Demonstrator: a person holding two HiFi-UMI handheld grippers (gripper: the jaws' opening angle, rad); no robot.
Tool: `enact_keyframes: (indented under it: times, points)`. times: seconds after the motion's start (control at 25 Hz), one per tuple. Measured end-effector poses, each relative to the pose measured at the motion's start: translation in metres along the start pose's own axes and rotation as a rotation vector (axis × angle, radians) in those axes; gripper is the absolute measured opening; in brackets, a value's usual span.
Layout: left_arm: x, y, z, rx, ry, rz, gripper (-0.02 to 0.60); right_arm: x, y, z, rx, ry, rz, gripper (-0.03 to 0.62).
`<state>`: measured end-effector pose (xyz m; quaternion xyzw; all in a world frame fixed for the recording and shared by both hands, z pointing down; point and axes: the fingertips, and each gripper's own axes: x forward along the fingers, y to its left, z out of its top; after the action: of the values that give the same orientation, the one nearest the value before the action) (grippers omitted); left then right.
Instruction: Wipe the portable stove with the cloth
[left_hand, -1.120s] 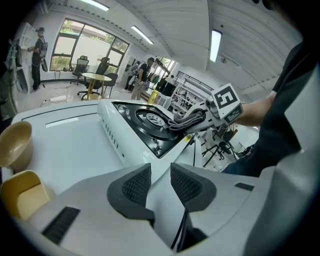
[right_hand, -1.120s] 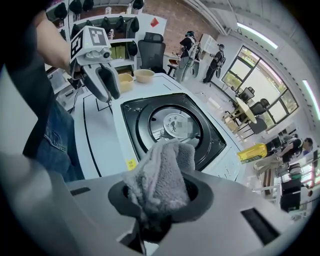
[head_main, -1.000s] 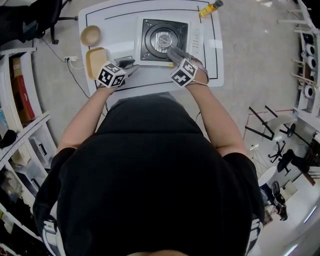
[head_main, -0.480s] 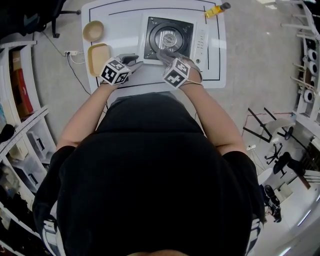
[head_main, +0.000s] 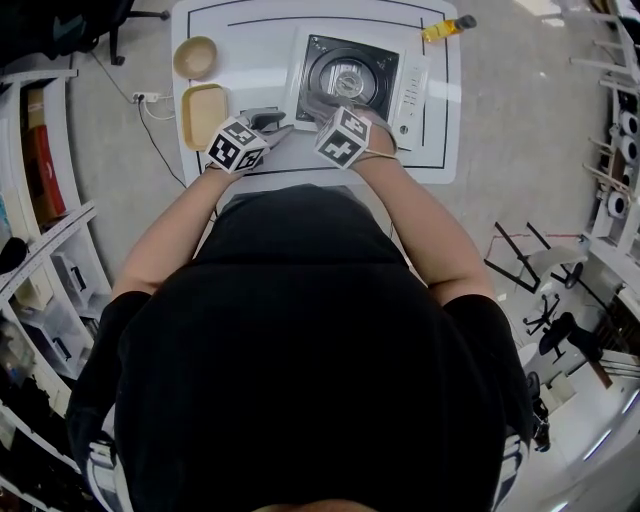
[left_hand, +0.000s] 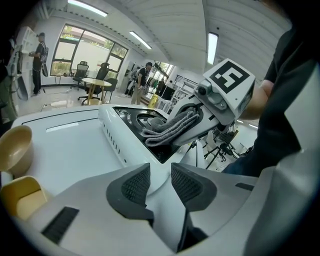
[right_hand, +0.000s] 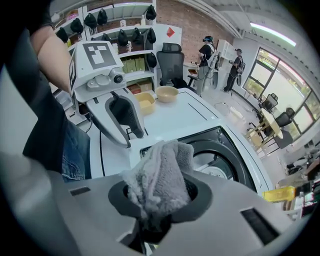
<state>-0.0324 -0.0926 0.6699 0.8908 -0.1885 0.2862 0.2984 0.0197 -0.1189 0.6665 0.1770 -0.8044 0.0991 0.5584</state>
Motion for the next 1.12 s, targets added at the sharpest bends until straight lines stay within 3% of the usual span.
enact_keyframes:
  times: [0.56, 1.12]
  points:
    - [0.0, 0.006, 0.001, -0.048, -0.031, -0.012, 0.127, 0.016, -0.045, 0.048, -0.077, -0.03, -0.008, 0.109]
    - [0.003, 0.012, 0.006, -0.076, -0.037, -0.012, 0.095, 0.023, -0.113, 0.049, -0.008, -0.065, -0.039, 0.109]
